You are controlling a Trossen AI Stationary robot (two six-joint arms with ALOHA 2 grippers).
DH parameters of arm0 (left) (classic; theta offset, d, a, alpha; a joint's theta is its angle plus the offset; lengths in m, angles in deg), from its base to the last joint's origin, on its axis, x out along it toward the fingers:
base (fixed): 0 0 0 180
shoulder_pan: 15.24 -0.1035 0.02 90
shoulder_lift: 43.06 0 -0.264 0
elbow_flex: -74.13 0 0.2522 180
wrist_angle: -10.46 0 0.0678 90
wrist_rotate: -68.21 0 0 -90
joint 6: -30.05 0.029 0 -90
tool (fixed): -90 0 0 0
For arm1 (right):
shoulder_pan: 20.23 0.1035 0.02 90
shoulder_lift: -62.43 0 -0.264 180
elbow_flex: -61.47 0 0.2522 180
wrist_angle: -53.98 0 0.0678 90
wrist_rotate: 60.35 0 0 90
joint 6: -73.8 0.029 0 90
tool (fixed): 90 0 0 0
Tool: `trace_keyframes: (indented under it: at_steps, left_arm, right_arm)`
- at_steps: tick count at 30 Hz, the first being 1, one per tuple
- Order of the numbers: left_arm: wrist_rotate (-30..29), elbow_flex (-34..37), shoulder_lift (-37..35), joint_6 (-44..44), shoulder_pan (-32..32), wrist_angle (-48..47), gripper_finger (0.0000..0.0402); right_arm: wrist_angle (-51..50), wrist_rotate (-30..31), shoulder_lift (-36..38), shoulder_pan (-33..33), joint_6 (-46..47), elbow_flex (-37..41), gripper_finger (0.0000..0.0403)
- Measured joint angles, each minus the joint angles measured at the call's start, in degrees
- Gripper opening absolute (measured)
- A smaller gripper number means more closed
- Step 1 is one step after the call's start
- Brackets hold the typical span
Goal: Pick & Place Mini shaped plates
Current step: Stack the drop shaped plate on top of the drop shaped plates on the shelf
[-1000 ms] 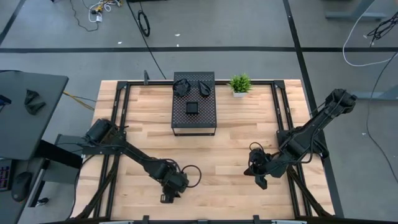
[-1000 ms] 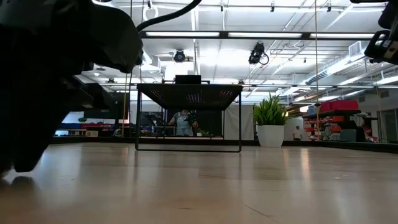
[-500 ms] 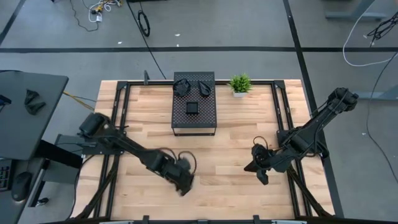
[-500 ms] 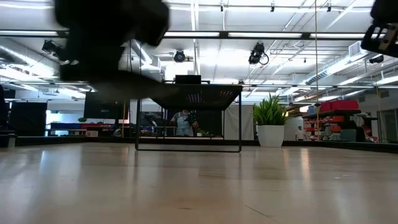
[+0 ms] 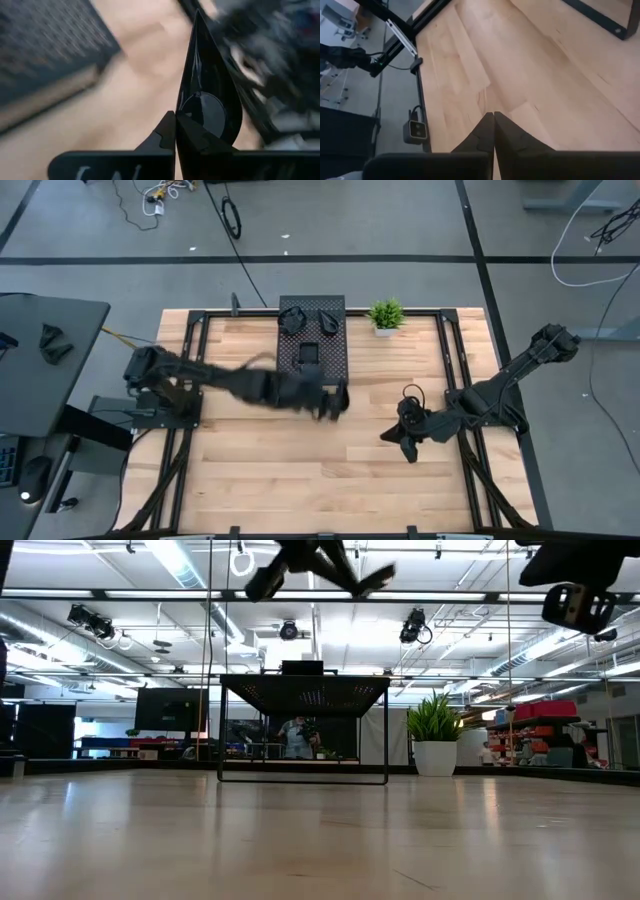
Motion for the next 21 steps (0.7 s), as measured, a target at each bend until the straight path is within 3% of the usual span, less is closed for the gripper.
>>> trace_keyframes:
  at_steps: [5,13,21]
  left_arm:
    - [0.18,-7.15,0.08,3.53,-10.57,-6.51,0.0001]
    - [2.02,-8.05,1.56,2.56,-26.36,-6.05,0.0001]
    - [6.29,-7.99,5.72,-2.01,-31.9,-6.05,0.0001]
  right_arm:
    - [1.13,-0.03,0.0,-0.4,-0.53,0.0,0.0011]
    - [1.13,-0.01,0.0,-0.37,-0.93,0.0,0.0011]
    - [1.57,0.01,0.0,-0.37,-2.08,0.0,0.0011]
